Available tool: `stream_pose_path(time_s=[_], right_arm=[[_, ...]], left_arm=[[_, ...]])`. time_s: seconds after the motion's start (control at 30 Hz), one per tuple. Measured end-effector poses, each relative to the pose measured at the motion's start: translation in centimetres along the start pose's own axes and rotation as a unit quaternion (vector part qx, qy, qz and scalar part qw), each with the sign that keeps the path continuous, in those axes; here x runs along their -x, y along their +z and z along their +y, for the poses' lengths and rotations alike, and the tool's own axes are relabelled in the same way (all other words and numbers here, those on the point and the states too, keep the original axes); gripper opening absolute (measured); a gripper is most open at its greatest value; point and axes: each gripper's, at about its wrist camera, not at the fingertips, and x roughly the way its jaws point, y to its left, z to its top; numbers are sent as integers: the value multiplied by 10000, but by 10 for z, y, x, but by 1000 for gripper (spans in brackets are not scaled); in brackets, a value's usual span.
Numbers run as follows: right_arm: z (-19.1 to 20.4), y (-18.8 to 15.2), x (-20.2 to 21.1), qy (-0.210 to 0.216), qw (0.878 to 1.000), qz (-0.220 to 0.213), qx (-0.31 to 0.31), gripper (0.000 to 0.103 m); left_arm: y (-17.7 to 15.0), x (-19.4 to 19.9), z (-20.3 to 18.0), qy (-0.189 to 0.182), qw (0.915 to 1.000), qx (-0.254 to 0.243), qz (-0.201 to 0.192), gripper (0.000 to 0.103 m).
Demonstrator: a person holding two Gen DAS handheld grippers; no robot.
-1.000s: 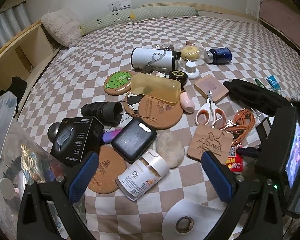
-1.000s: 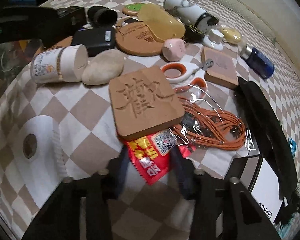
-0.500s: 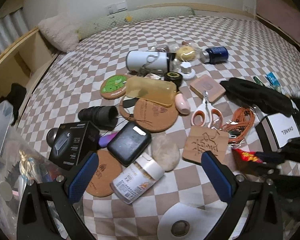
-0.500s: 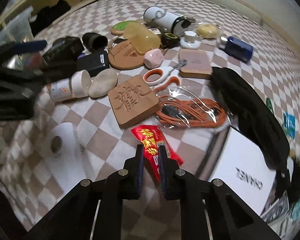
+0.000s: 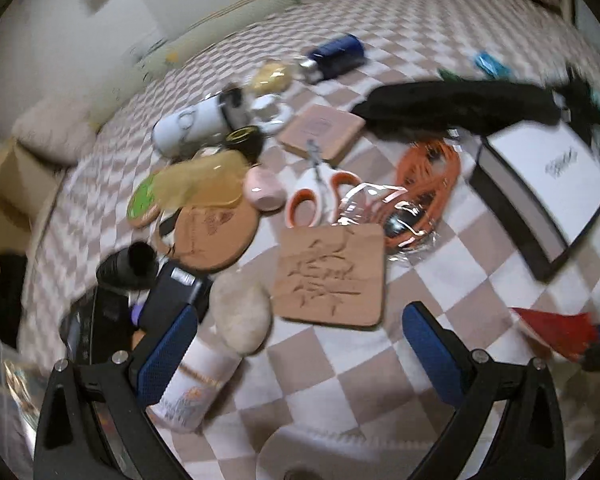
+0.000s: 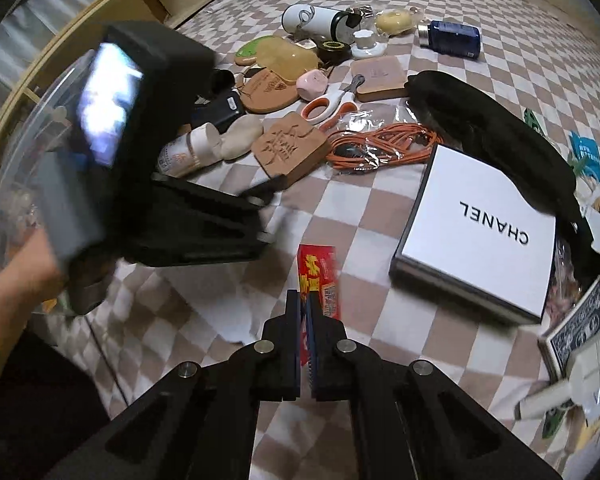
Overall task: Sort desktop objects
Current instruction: 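Lift the red packet with the right gripper while the left gripper reaches for the wooden coaster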
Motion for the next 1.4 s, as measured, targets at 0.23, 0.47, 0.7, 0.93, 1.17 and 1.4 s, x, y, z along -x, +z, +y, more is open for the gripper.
stream_pose_path(time_s=[0.23, 0.47, 0.7, 0.93, 1.17, 1.4], right_arm=[[-18, -5, -4, -29, 9998, 87, -188, 3], [-31, -2, -17, 147, 9987, 257, -422, 3], [-31, 5, -24, 189, 9982, 342, -459, 4], [-32, 8, -27, 114, 9977, 399, -542, 4], [-35, 6, -34, -23, 9969, 482, -624, 4], [-35, 7, -38, -58, 9963, 487, -703, 4]], left_arm=[[4, -24, -32, 345, 9980, -517, 71, 103], [12, -32, -11, -150, 9994, -115, 306, 75], [12, -29, 24, -834, 9942, 570, 361, 68], [17, -11, 48, -818, 9926, 898, 89, 68], [15, -16, 73, -624, 9882, 1378, 259, 55], [3, -32, 82, -816, 9813, 1665, 510, 32]])
